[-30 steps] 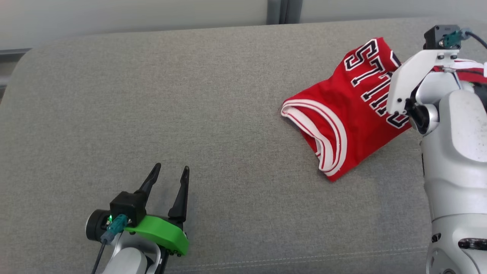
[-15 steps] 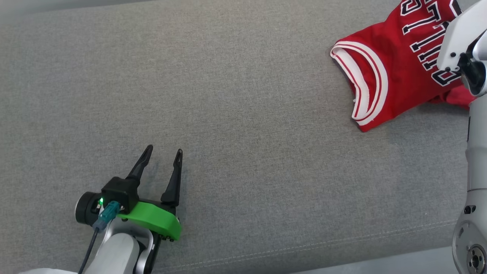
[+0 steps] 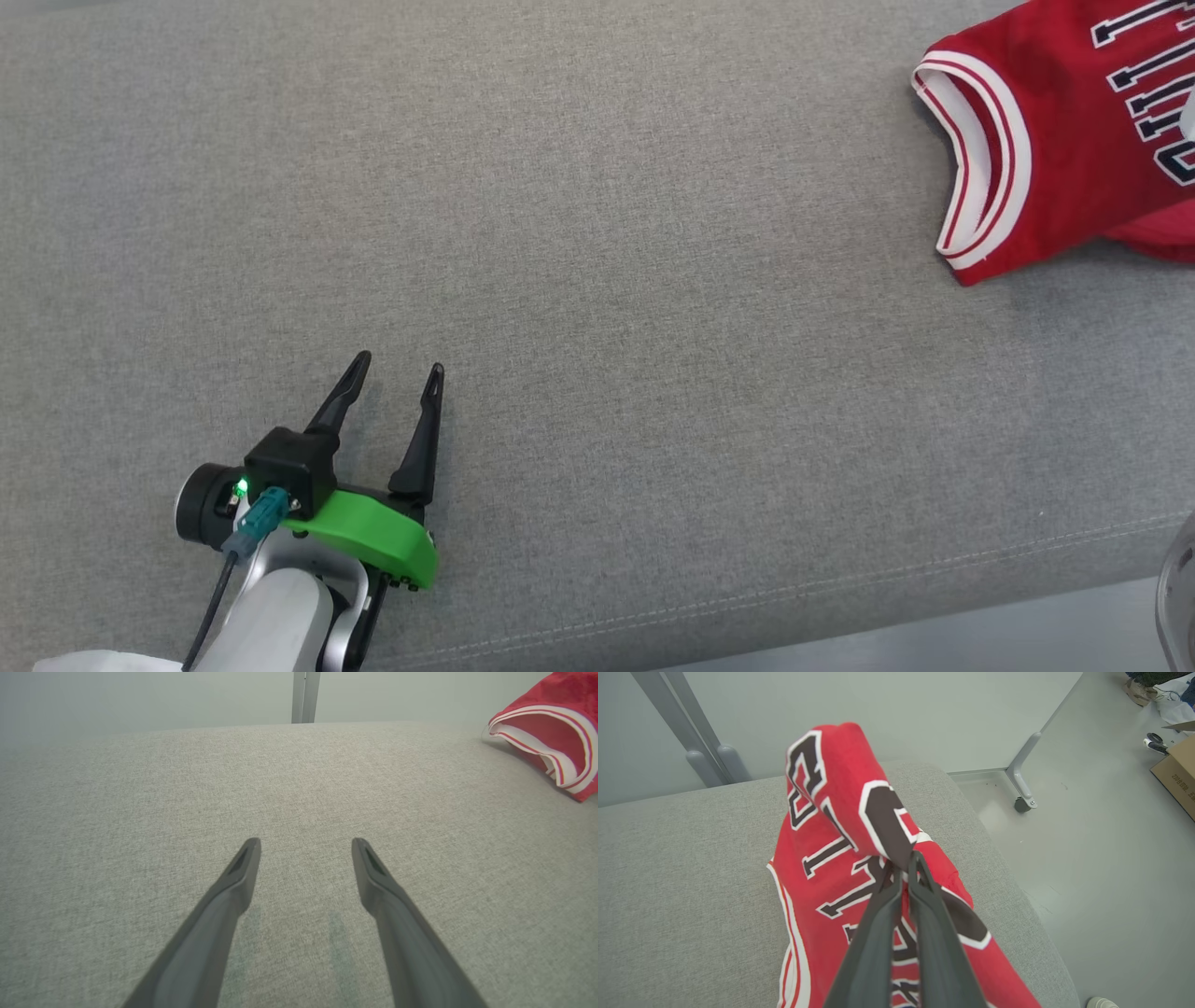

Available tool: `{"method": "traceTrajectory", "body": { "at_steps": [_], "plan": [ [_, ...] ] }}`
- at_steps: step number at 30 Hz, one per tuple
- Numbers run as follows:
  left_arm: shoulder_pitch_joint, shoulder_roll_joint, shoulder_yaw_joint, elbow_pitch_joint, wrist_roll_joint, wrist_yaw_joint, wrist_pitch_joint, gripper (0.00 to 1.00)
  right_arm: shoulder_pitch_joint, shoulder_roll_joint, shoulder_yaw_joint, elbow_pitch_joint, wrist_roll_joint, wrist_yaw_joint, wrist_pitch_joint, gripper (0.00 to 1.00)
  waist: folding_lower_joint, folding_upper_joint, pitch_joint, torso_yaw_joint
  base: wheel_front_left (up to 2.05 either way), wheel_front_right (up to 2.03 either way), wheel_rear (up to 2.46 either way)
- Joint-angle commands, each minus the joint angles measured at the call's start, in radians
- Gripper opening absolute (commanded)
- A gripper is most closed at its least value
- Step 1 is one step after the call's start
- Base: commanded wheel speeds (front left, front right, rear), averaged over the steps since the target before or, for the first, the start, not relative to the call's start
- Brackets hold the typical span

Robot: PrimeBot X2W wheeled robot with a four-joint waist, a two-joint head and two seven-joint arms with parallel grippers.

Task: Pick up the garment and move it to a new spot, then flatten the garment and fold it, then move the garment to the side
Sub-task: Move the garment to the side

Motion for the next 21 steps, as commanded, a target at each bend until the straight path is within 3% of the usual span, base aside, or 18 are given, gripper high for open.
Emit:
{"method": "traceTrajectory", "body": {
  "at_steps": [1,11,21],
  "plan": [
    [-0.018,0.009,-0.001,-0.006,0.005,0.006,0.005,1.0,0.009,-0.009,-0.013,-0.003,-0.013,-0.002,-0.004,0.0,0.0,-0.0001,0.007,0.006,0.0,0.0,0.0],
    [-0.031,0.041,-0.014,-0.04,0.019,0.006,0.036,1.0,-0.006,-0.001,-0.143,0.063,-0.137,-0.002,-0.098,0.0,0.0,-0.0001,0.061,0.035,0.0,0.0,0.0],
    [-0.046,0.063,-0.029,-0.087,0.031,0.009,0.063,1.0,-0.057,-0.052,-0.3,0.166,-0.305,-0.002,-0.257,0.0,0.0,-0.0001,0.116,0.082,0.0,0.0,0.0]
  ]
}}
